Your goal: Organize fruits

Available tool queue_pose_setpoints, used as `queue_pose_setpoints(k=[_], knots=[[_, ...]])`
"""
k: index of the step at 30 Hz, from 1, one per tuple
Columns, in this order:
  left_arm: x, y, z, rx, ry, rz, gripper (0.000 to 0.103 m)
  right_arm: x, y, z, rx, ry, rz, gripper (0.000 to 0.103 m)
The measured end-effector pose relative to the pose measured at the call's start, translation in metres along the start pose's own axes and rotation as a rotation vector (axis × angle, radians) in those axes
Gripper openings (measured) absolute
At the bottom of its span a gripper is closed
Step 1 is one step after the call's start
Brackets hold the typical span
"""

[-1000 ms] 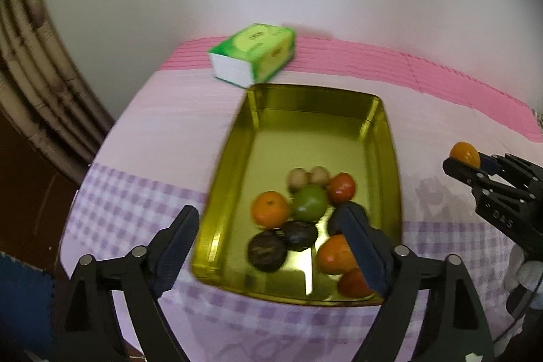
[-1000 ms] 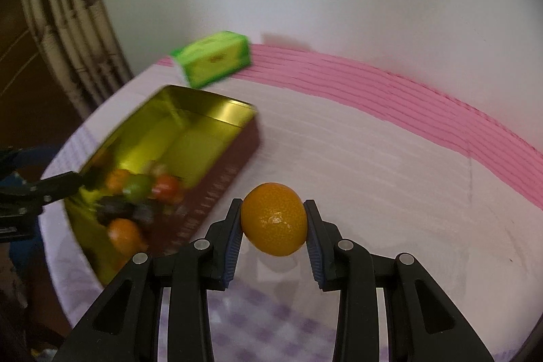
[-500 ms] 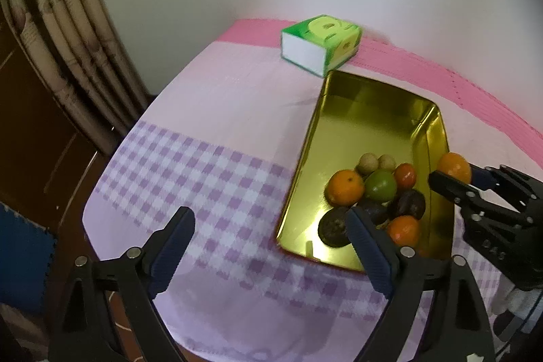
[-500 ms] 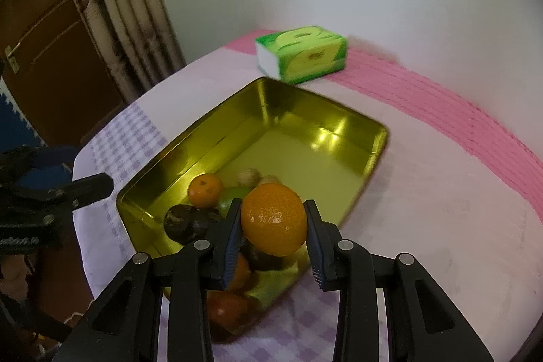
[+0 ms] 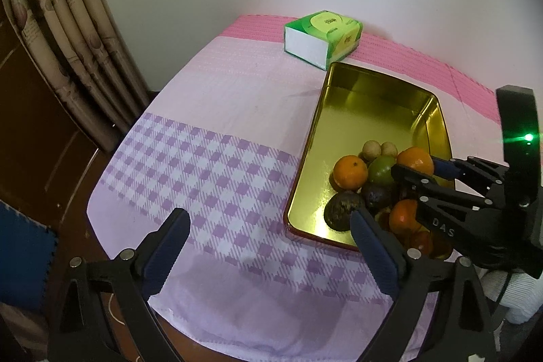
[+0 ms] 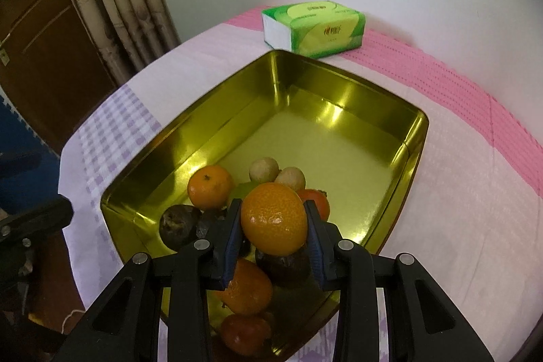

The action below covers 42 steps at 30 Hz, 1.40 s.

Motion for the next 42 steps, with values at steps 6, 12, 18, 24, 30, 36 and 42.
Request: queue_pose_setpoints(k=[6, 12, 18, 24, 30, 36, 42], knots=[[0.002, 0.002, 0.0, 0.003, 0.003, -0.003, 0.094, 0.001, 0.002, 0.005, 0.015, 0.011, 0.008, 0.037], [0.006, 0.008, -0.002, 0.006, -0.007, -0.018, 0.094, 0.002, 0.014, 0.004, 0.033, 0.0, -0.011, 0.06], [0.01, 0.016, -0.005, 0.001, -0.018, -0.044, 0.094, 0.006, 0.042, 0.006, 0.067, 0.006, -0.044, 0.085], [0.015, 0.026, -0.012, 0.0, -0.035, -0.068, 0.094, 0.028, 0.064, 0.002, 0.062, -0.03, -0.022, 0.095], [0.023, 0.029, -0.023, 0.002, -0.067, -0.073, 0.094, 0.058, 0.077, 0.003, 0.032, -0.085, 0.015, 0.096], [0.033, 0.032, -0.033, -0.002, -0.086, -0.078, 0.094, 0.067, 0.091, 0.001, 0.075, -0.094, 0.002, 0.097], [0.04, 0.031, -0.041, -0.005, -0.103, -0.08, 0.094, 0.073, 0.094, 0.003, 0.128, -0.061, 0.001, 0.098]])
Point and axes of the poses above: each gripper's, at about its wrist camera, not at the fingertips, and y roughly against the way its jaws point, z to its left, x to its underside, the point moved 6 cm from there along -y, roughly the way its jaws point, and after that the axes turned 7 degrees about y, right-handed, at the moved point
